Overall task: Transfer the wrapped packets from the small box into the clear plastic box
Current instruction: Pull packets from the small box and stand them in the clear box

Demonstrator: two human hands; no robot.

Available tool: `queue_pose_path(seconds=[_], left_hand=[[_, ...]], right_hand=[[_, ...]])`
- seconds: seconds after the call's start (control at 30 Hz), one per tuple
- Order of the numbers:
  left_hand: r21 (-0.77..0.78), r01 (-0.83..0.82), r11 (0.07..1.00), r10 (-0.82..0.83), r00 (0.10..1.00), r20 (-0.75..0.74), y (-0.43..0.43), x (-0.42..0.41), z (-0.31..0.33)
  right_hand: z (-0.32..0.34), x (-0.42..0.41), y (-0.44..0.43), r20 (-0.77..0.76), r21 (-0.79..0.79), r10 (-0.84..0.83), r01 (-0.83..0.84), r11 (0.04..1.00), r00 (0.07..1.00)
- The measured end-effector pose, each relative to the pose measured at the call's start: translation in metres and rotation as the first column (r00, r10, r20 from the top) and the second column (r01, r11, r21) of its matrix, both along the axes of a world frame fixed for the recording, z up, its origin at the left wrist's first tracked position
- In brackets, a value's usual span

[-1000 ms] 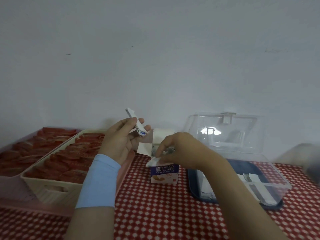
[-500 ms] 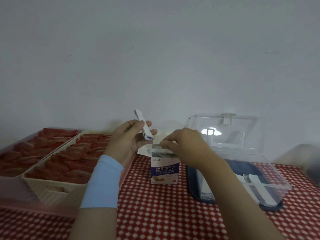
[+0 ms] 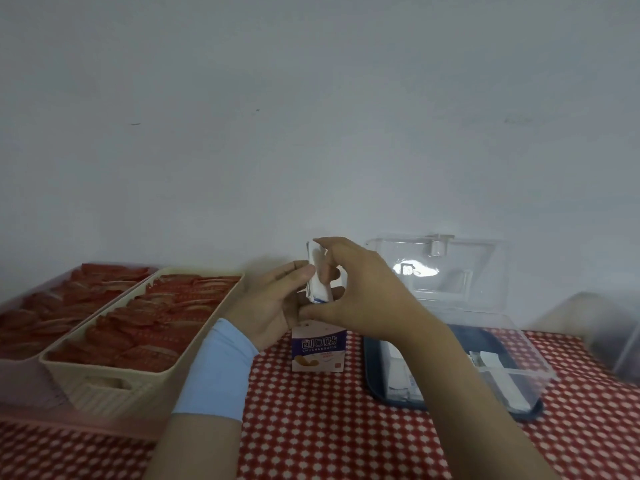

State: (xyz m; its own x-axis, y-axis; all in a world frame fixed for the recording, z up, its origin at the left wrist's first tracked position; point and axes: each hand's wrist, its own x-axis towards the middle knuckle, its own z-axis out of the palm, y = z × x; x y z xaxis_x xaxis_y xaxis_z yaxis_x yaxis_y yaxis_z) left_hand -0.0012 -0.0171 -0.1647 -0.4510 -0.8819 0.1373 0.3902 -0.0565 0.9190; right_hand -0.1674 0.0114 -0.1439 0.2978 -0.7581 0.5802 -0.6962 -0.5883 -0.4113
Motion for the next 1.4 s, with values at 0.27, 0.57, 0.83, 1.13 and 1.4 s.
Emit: queue_pose_path(seconds=[0.27,0.57,0.83,1.13,1.4], left_hand=[[-0.009,0.127,0.992,-0.126,0.987,0.097,0.014,-0.03,0.008],[0.019,0.14,0.99,-0.139,0.99,-0.017,0.038,-0.073,0.006],[0.043,0.239,0.97,-0.24,0.971,0.009,0.055,-0.084,0.002],[0.007,0.235,0.972,-0.232,0.953,0.196,0.062,-0.103,0.012],[-0.492,-0.072,0.867,0.395,0.702,0.592,0.052,-0.121,0.021]], right_hand=[[0.002,-0.029,0.02,-0.005,0.061,-0.007,0.007,0.998,1.0],[0.018,-0.061,0.056,0.023,0.183,-0.032,0.027,0.983,0.999],[0.036,-0.106,0.063,0.21,0.449,-0.111,0.005,0.894,0.971],[0.049,-0.13,0.073,0.181,0.554,-0.12,0.0,0.832,0.976],[0.041,-0.137,0.059,0.164,0.545,-0.278,0.148,0.825,0.947]])
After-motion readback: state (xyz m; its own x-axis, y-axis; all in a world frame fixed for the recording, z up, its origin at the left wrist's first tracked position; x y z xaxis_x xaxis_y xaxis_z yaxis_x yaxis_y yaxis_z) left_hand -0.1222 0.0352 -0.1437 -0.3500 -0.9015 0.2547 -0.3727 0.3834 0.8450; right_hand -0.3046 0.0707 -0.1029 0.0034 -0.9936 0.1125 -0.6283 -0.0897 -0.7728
